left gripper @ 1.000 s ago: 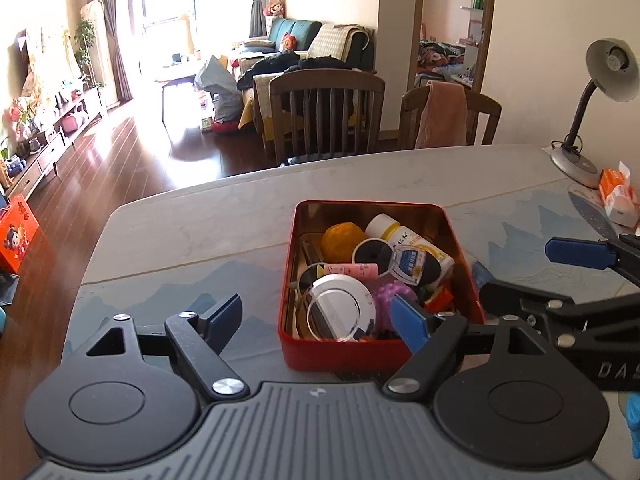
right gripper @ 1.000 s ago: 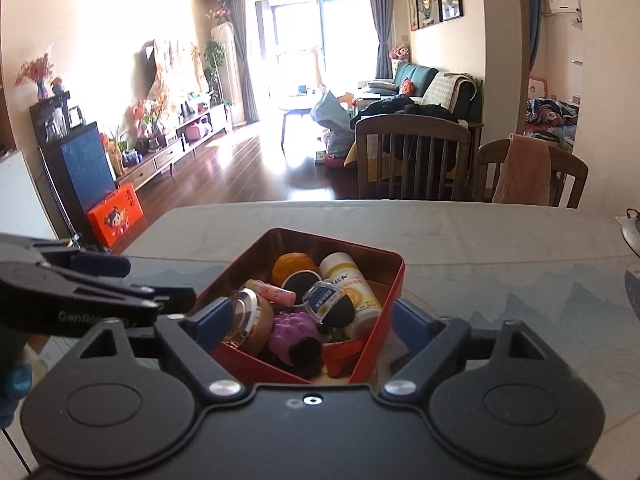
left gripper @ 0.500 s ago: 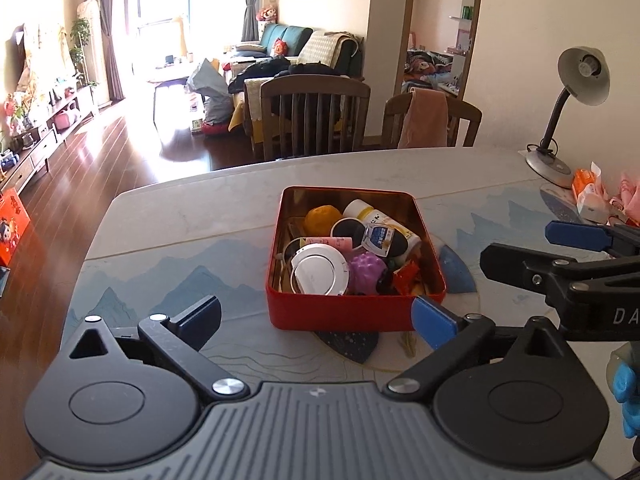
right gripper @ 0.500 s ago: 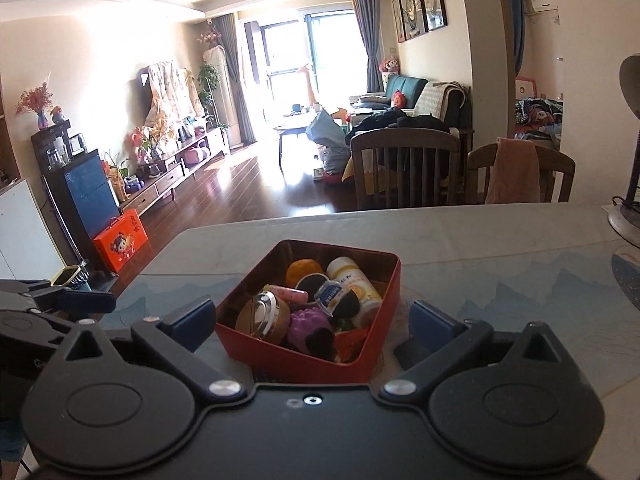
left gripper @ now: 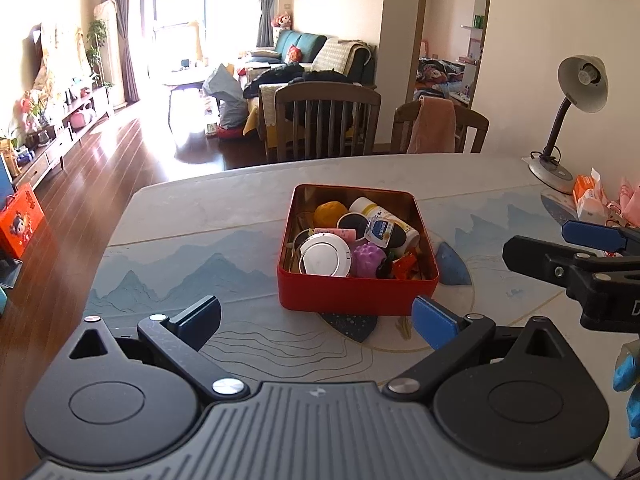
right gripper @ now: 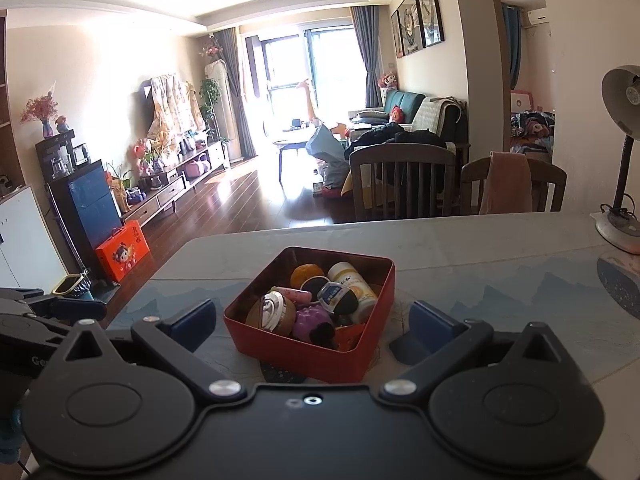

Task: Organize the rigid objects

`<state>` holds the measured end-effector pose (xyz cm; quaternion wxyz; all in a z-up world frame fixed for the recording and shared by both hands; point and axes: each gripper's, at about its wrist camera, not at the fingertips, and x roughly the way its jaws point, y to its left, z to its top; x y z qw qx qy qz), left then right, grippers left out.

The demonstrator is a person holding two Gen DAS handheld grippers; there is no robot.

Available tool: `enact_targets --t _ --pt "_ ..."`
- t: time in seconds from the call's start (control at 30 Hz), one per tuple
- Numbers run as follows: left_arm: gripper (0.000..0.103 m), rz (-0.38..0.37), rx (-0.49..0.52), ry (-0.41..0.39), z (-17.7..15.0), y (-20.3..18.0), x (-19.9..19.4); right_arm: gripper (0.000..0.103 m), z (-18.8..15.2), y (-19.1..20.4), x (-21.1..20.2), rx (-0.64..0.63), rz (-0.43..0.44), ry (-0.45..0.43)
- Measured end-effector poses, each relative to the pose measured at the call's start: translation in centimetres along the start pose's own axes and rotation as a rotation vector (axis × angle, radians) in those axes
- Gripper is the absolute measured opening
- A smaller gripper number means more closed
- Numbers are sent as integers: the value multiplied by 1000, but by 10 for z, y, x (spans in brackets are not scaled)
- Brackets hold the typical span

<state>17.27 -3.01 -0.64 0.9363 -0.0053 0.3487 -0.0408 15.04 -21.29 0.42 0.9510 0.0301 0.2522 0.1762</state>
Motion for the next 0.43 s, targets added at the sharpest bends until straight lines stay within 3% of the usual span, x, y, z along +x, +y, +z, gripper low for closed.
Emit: enact_targets --t 0.43 --pt "102 14 -45 -6 -8 7 -12 103 -15 1 -1 6 3 29"
